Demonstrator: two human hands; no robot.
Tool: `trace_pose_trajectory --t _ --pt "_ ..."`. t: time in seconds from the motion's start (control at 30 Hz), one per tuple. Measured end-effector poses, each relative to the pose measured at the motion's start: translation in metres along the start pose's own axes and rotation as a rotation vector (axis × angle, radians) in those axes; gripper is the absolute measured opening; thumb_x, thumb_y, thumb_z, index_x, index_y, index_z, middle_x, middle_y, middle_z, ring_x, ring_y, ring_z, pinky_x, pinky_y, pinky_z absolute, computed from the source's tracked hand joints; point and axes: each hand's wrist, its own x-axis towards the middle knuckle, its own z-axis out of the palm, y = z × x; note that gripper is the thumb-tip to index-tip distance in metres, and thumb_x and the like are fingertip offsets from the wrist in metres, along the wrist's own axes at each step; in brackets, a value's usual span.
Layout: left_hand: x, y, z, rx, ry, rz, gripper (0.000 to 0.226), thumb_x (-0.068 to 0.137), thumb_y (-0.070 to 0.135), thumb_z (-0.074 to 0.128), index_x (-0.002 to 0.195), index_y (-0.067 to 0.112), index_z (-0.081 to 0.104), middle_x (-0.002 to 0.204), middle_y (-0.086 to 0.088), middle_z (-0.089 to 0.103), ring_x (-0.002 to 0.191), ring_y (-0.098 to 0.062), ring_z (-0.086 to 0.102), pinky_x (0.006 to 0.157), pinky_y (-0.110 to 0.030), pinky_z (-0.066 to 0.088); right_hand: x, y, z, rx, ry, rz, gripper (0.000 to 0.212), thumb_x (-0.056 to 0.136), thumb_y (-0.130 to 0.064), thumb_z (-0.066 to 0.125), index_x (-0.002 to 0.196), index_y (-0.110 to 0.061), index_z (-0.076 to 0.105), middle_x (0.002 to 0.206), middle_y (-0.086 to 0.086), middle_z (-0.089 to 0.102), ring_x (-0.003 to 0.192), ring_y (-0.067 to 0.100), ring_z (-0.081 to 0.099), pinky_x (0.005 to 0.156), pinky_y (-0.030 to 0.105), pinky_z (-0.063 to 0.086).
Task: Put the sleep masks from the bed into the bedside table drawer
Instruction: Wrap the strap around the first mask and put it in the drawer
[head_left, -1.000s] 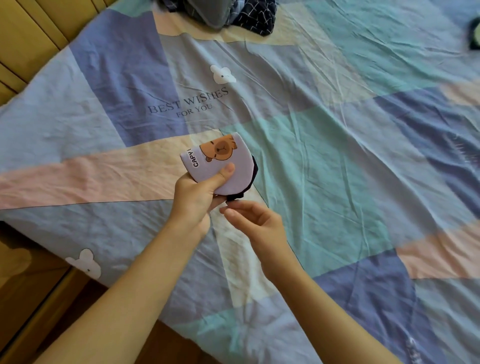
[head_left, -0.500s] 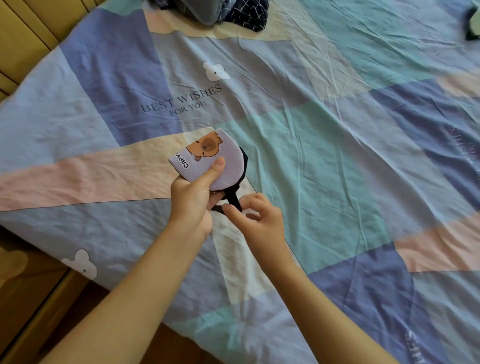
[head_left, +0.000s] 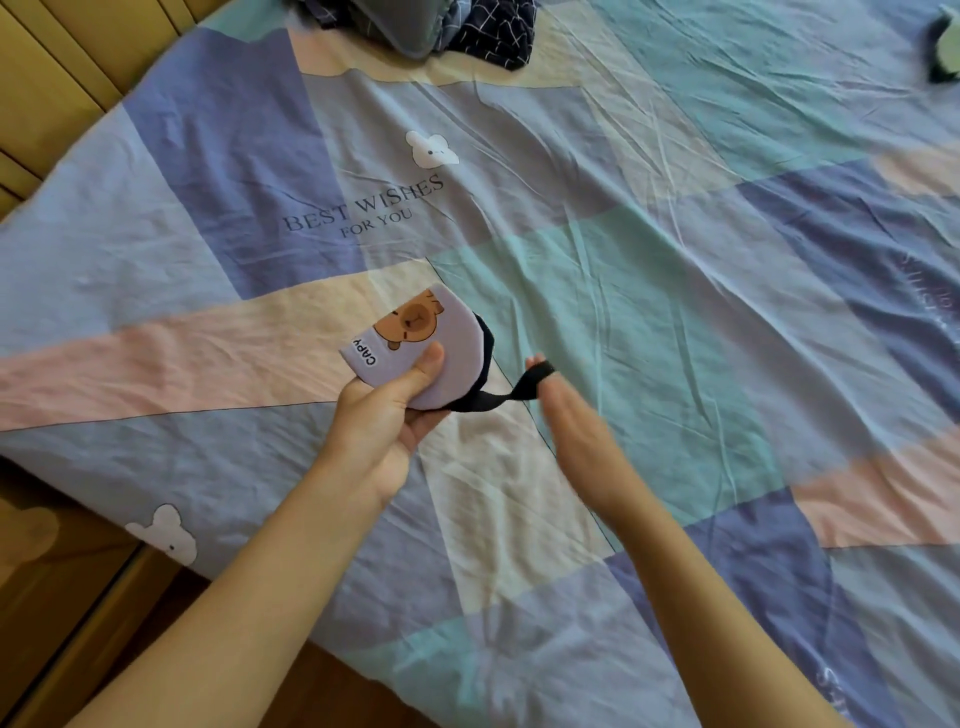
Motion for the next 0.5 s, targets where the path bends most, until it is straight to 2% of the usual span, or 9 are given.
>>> trace_pose_trajectory --t 0.03,0.07,0.1,0.17,0.27,0.33,0.37,0.43,0.5 --pt "0.000 0.003 0.001 -0.024 0.009 0.010 0.011 0.082 0.008 0.066 0.090 0.015 0.064 0.074 0.005 0.074 0.069 -0.007 0.071 0.055 -0.021 0.055 0.000 0.006 0.002 -0.285 -0.073 -0.071 0.036 0.099 -0.047 0.030 0.127 -0.036 0.052 0.112 -0.027 0.059 0.110 -0.002 0.054 0.117 0.046 0.018" --pt "0.002 0.006 0.002 -0.044 0.031 0.024 0.010 0.082 0.008 0.065 0.090 0.014 0.064 0.074 0.005 0.074 0.069 -0.007 0.070 0.055 -0.021 0.055 -0.003 0.010 0.004 -0.435 -0.158 -0.109 0.032 0.097 -0.051 0.033 0.114 -0.038 0.057 0.104 -0.025 0.060 0.105 0.002 0.057 0.116 0.049 0.019" --pt "0.004 0.009 0.001 -0.054 0.059 0.040 0.010 0.082 0.008 0.066 0.090 0.014 0.064 0.077 0.004 0.073 0.070 -0.008 0.070 0.055 -0.021 0.055 -0.007 0.014 0.004 -0.434 -0.240 -0.106 0.030 0.095 -0.054 0.037 0.097 -0.036 0.060 0.101 -0.020 0.064 0.103 0.008 0.060 0.113 0.050 0.026" --pt "0.010 0.013 -0.002 -0.058 0.111 0.054 0.012 0.082 0.009 0.067 0.092 0.014 0.064 0.085 0.002 0.071 0.075 -0.010 0.070 0.056 -0.021 0.055 -0.019 0.011 0.001 -0.125 -0.365 -0.056 0.034 0.092 -0.046 0.053 0.076 -0.019 0.066 0.089 -0.001 0.071 0.099 0.022 0.064 0.101 0.049 0.041" --pt "0.012 0.010 -0.006 -0.074 0.127 0.005 0.011 0.083 0.009 0.067 0.093 0.013 0.063 0.089 0.000 0.070 0.074 -0.010 0.069 0.056 -0.021 0.055 -0.032 -0.003 -0.008 0.693 -0.364 0.007 0.024 0.077 -0.023 0.056 0.059 -0.009 0.063 0.067 0.007 0.068 0.087 0.025 0.070 0.095 0.045 0.048" --pt "0.009 0.004 -0.006 -0.075 0.092 -0.038 0.009 0.083 0.008 0.066 0.090 0.013 0.064 0.083 0.000 0.072 0.068 -0.008 0.070 0.055 -0.021 0.055 -0.036 -0.008 -0.013 1.163 -0.312 0.019 0.025 0.077 -0.023 0.049 0.072 -0.010 0.070 0.078 0.007 0.070 0.085 0.022 0.069 0.102 0.054 0.044" --pt "0.007 0.000 -0.005 -0.068 0.062 -0.053 0.009 0.082 0.008 0.066 0.090 0.012 0.064 0.079 0.001 0.073 0.068 -0.009 0.071 0.055 -0.021 0.055 -0.036 -0.007 -0.014 1.282 -0.252 0.034 0.031 0.080 -0.020 0.042 0.083 -0.013 0.073 0.088 0.005 0.072 0.083 0.020 0.070 0.101 0.054 0.043" --pt "0.003 -0.006 -0.002 -0.051 0.006 -0.067 0.011 0.081 0.008 0.066 0.091 0.012 0.065 0.077 0.002 0.074 0.071 -0.010 0.071 0.056 -0.021 0.055 -0.032 -0.009 -0.011 1.279 -0.136 0.062 0.039 0.080 -0.009 0.041 0.101 -0.020 0.072 0.108 0.003 0.072 0.078 0.018 0.070 0.099 0.048 0.046" --pt "0.000 -0.010 0.001 -0.031 -0.037 -0.063 0.012 0.082 0.008 0.065 0.093 0.012 0.066 0.081 0.001 0.075 0.075 -0.011 0.071 0.058 -0.021 0.055 -0.028 -0.012 -0.004 1.184 -0.049 0.066 0.043 0.074 -0.004 0.053 0.111 -0.022 0.066 0.119 0.002 0.069 0.076 0.019 0.071 0.096 0.042 0.051"
